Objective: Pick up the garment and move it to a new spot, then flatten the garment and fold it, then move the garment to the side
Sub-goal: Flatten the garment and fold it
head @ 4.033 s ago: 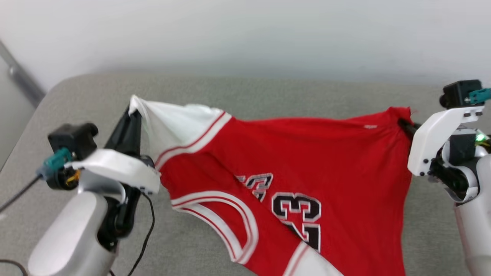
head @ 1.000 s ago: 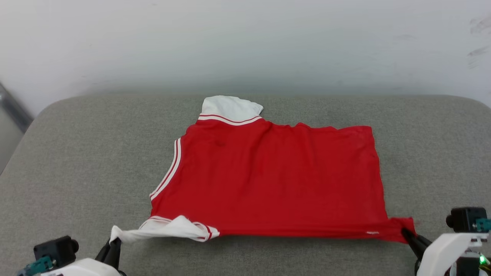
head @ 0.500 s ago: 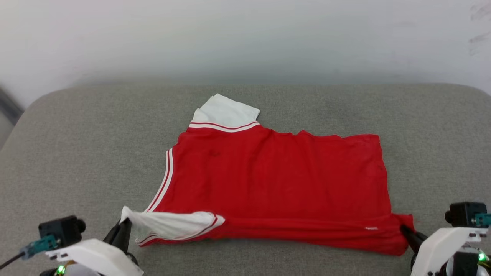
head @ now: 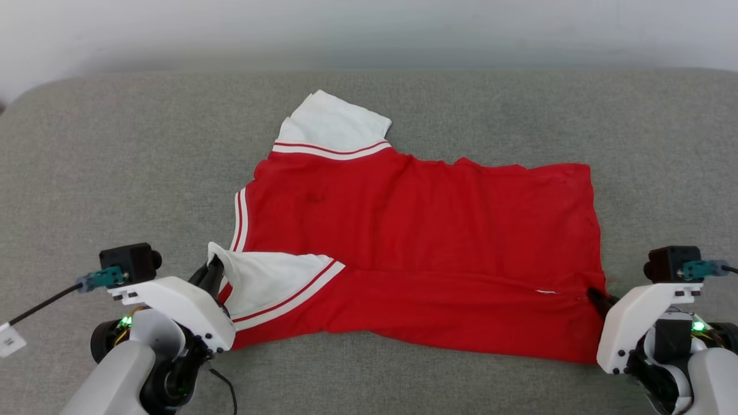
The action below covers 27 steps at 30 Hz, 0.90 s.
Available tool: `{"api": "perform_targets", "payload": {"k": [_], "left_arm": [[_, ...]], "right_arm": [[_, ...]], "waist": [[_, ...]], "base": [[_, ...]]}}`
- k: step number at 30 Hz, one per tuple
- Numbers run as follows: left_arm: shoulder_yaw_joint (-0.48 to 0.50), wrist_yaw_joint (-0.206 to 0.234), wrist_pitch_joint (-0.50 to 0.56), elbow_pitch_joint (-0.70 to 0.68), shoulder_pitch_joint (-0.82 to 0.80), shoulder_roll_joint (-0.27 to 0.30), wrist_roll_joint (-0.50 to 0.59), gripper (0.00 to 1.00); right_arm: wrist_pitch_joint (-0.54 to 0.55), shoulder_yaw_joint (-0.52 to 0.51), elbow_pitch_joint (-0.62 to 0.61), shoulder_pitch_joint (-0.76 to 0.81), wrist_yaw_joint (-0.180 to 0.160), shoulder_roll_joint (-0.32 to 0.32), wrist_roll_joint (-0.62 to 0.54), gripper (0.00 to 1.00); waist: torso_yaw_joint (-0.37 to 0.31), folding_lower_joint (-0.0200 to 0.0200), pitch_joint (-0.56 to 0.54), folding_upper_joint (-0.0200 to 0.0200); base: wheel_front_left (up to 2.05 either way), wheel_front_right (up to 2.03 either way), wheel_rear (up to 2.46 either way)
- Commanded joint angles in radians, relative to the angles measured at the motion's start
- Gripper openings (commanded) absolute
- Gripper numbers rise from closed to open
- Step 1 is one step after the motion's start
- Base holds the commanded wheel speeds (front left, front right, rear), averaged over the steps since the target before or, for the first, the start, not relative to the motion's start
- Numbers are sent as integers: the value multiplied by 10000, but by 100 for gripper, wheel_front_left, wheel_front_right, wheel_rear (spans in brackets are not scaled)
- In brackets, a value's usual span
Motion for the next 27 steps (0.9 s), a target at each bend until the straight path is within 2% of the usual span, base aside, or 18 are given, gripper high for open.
{"api": "perform_targets", "payload": {"k": [1,2,3,4,5,6,7,13,19,22,27], "left_arm": [[-55,-192,100,360,-190,-115,-103,0],[-121,-338,186,666,-300,-228,-175,0],[-172,-462,220,949,-440,-294,-195,15],[-182,-571,232,1245,-572,-352,-244,34],[-182,-571,232,1245,-572,-352,-244,34],[-274,-814,393,1796,-675,-545,-396,89],[-280,-906,342,2000,-749,-573,-388,100],[-278,-1247,15,2997,-753,-773,-444,100],[-173,-1200,-69,2886,-438,-428,-438,100],[-248,-1142,346,2652,-237,-184,-516,100],[-347,-619,1784,1617,272,595,-815,100]], "right_arm": [[-114,128,187,-186,-7,-70,-69,38],[-211,224,358,-290,-7,-82,-95,50],[-301,330,539,-356,-7,-86,-85,98],[-414,413,731,-410,-7,-106,-78,100],[-414,413,731,-410,-7,-106,-78,100],[-669,616,1033,-427,-8,-111,-28,100],[-804,694,1148,-407,-12,-154,-16,100],[-2549,993,1035,-27,-7,-321,113,100],[-4434,1209,338,547,-7,-491,-1,100],[-4863,1246,53,658,-7,-473,-91,100],[-5363,1251,-514,941,-5,-230,-217,100]], "waist": [[19,-1,178,-1],[11,-1,224,-1],[4,-1,247,-1],[-2,-1,265,-1],[-2,-1,265,-1],[-11,-1,252,-1],[-15,-1,230,-1],[-57,-1,-290,-1],[-185,-1,-955,-1],[-254,-1,-1105,-1],[-416,-1,-1280,-1]], "base": [[0,0,0],[0,0,0],[0,0,0],[0,0,0],[0,0,0],[0,0,0],[0,0,0],[0,0,0],[0,0,0],[0,0,0],[0,0,0]]}}
